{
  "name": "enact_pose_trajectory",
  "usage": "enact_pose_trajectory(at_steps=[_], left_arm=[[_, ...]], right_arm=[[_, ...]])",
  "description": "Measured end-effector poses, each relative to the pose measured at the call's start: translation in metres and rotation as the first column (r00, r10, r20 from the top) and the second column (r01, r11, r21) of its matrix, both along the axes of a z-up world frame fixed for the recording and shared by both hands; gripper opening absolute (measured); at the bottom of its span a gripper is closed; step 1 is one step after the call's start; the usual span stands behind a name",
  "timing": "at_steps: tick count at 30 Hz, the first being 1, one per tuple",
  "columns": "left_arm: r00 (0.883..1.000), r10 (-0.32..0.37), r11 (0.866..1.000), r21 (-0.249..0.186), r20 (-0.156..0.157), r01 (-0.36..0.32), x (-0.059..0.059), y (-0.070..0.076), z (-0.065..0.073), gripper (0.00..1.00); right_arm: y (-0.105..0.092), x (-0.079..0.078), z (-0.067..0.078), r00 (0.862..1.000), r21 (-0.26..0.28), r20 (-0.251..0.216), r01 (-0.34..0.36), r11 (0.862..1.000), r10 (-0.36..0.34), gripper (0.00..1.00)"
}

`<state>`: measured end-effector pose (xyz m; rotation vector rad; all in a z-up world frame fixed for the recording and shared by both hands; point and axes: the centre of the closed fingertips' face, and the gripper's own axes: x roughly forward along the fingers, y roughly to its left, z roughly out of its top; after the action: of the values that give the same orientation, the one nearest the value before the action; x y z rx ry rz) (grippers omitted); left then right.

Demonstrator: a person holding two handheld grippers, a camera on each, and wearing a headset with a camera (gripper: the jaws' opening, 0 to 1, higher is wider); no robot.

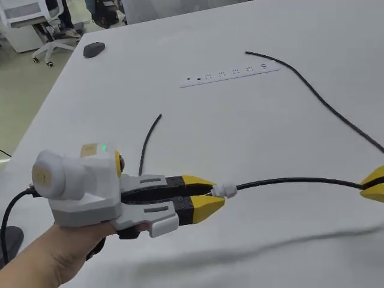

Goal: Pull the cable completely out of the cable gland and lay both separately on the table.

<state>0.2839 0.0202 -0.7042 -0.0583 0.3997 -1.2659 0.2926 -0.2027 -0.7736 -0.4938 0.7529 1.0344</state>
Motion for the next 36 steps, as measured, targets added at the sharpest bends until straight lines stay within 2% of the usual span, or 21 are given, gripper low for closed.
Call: enact_pose_trajectory(at_steps=[2,5,8,11,13,14,16,18,19,20,21,22,23,24,26,29,30,31,32,34,36], left_arm=[[1.000,0.008,1.000,0.001,0.002,-0.008,0.001,0.002,0.000,0.14],[1.000,0.015,1.000,0.000,-0.003,-0.015,0.003,0.002,0.001,0.14],[1.000,0.000,1.000,0.019,0.006,0.000,0.001,-0.001,-0.001,0.14],[1.000,0.001,1.000,0.017,0.002,-0.001,0.002,0.000,-0.001,0.14],[1.000,0.001,1.000,0.021,0.000,-0.001,0.002,0.001,-0.001,0.14],[1.000,0.000,1.000,0.019,0.000,0.000,0.002,0.001,0.000,0.14],[1.000,-0.010,1.000,0.027,0.005,0.010,0.001,0.000,0.000,0.14],[1.000,-0.021,0.999,0.036,0.010,0.021,-0.001,-0.004,-0.001,0.14],[1.000,-0.024,0.999,0.036,0.010,0.024,-0.001,-0.005,-0.001,0.14],[0.999,-0.032,0.999,0.035,0.012,0.031,-0.002,-0.006,0.000,0.14],[0.999,-0.036,0.999,0.037,0.019,0.035,-0.003,-0.008,0.001,0.14],[0.999,-0.043,0.998,0.042,0.028,0.041,-0.003,-0.009,0.002,0.14],[0.998,-0.045,0.998,0.041,0.031,0.044,-0.003,-0.011,0.003,0.14],[0.998,-0.051,0.998,0.034,0.034,0.049,-0.004,-0.013,0.005,0.14],[0.997,-0.058,0.998,0.032,0.042,0.057,-0.006,-0.016,0.007,0.14],[0.997,-0.067,0.997,0.030,0.048,0.066,-0.008,-0.021,0.009,0.14],[0.997,-0.069,0.997,0.032,0.046,0.068,-0.008,-0.022,0.009,0.14],[0.996,-0.079,0.996,0.038,0.040,0.077,-0.010,-0.023,0.008,0.14],[0.995,-0.084,0.996,0.041,0.048,0.082,-0.011,-0.024,0.008,0.14],[0.994,-0.093,0.995,0.044,0.054,0.091,-0.013,-0.025,0.008,0.14],[0.993,-0.100,0.994,0.045,0.058,0.097,-0.015,-0.027,0.008,0.14]], right_arm=[[-0.015,-0.001,-0.010,1.000,-0.050,-0.016,0.014,0.999,-0.015,0.00],[-0.026,-0.001,-0.020,0.998,-0.041,-0.040,0.047,0.998,-0.048,0.00],[-0.024,-0.006,-0.023,0.998,-0.046,-0.052,0.044,0.998,-0.046,0.00],[-0.021,-0.013,-0.028,0.994,-0.079,-0.099,0.034,0.996,-0.041,0.01],[-0.016,-0.012,-0.023,0.995,-0.075,-0.090,0.038,0.996,-0.045,0.04],[-0.007,-0.012,-0.017,0.995,-0.031,-0.089,0.035,0.999,-0.038,0.08],[0.017,-0.012,0.000,0.991,0.075,-0.126,0.058,0.995,-0.049,0.20],[0.046,-0.012,0.025,0.994,0.168,-0.109,0.017,0.986,0.001,0.21],[0.061,-0.011,0.039,0.996,0.229,-0.087,-0.002,0.973,0.022,0.20],[0.083,-0.013,0.059,0.995,0.317,-0.086,-0.017,0.948,0.046,0.20],[0.095,-0.015,0.071,0.994,0.356,-0.087,-0.028,0.934,0.064,0.19],[0.111,-0.016,0.087,0.994,0.395,-0.056,-0.062,0.917,0.091,0.19],[0.121,-0.017,0.094,0.993,0.411,-0.042,-0.084,0.908,0.111,0.18],[0.133,-0.019,0.101,0.991,0.415,-0.028,-0.109,0.903,0.133,0.15],[0.146,-0.023,0.102,0.985,0.394,-0.011,-0.153,0.906,0.171,0.12],[0.166,-0.027,0.094,0.976,0.344,0.011,-0.209,0.915,0.219,0.17],[0.169,-0.028,0.091,0.976,0.336,0.006,-0.209,0.918,0.220,0.20],[0.172,-0.034,0.087,0.966,0.320,0.003,-0.247,0.915,0.260,0.16],[0.174,-0.033,0.085,0.966,0.327,0.010,-0.247,0.912,0.257,0.11],[0.175,-0.031,0.080,0.967,0.329,0.011,-0.245,0.912,0.256,0.12],[0.176,-0.032,0.072,0.963,0.296,0.004,-0.258,0.920,0.269,0.12]])
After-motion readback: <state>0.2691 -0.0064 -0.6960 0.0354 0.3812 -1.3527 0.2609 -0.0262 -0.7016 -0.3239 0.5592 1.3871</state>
